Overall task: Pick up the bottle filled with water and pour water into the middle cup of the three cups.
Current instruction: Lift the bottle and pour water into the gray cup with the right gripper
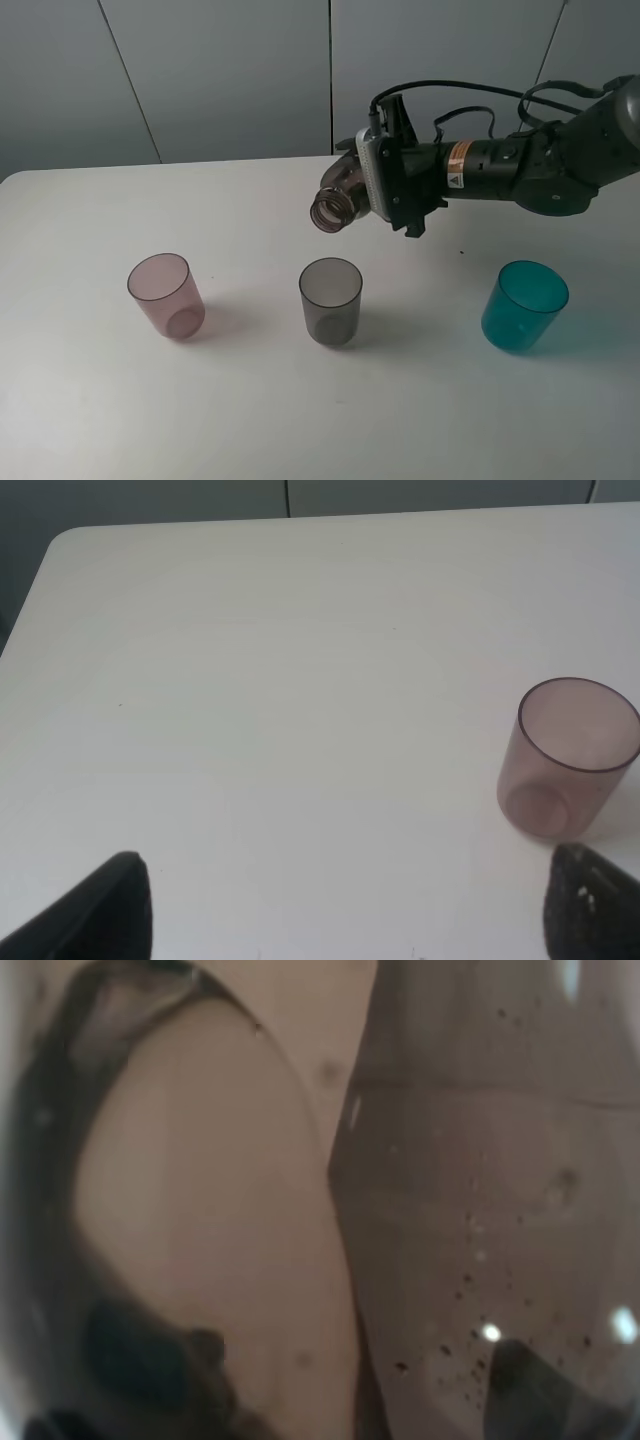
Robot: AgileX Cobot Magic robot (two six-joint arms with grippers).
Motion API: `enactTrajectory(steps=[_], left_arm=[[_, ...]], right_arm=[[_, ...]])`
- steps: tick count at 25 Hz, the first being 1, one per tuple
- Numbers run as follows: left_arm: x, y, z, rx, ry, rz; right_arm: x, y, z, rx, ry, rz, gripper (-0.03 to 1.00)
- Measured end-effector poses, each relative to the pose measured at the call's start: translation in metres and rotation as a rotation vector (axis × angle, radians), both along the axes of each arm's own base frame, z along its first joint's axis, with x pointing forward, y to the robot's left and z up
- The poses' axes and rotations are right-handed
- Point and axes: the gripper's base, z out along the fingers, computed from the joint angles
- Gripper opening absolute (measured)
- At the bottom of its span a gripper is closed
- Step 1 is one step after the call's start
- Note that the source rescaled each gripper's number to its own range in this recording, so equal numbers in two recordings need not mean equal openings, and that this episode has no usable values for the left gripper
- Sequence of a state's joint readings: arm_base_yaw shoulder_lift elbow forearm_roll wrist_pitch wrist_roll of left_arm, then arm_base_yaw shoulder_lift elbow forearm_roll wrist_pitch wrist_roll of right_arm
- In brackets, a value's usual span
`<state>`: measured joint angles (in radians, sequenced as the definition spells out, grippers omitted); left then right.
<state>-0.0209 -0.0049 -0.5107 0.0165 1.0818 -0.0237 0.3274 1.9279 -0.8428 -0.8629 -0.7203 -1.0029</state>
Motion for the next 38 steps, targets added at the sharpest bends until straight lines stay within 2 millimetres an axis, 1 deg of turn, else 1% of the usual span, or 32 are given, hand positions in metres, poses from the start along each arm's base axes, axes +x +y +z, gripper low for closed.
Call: enactTrajectory(steps=[7, 10, 14, 27, 38], left_arm=[[0.000, 0.000, 0.000, 0.000, 0.000, 0.000], [0.000, 0.000, 0.000, 0.000, 0.000, 0.000], [0.000, 0.000, 0.000, 0.000, 0.000, 0.000], [0.000, 0.000, 0.000, 0.003, 0.000, -0.002], [0.000, 0.000, 0.000, 0.007, 0.000, -0.004]], right_arm=[[-0.003, 0.002, -0.001, -0.024, -0.008, 0.040, 0.00], [-0.006, 0.008, -0.001, -0.029, -0.015, 0.063, 0.00], [-0.007, 0.011, -0.001, -0.034, -0.033, 0.082, 0.00], [-0.007, 0.011, -0.001, -0.100, -0.124, 0.129, 0.00], [-0.005, 0.010, 0.000, -0.120, -0.164, 0.125, 0.00]])
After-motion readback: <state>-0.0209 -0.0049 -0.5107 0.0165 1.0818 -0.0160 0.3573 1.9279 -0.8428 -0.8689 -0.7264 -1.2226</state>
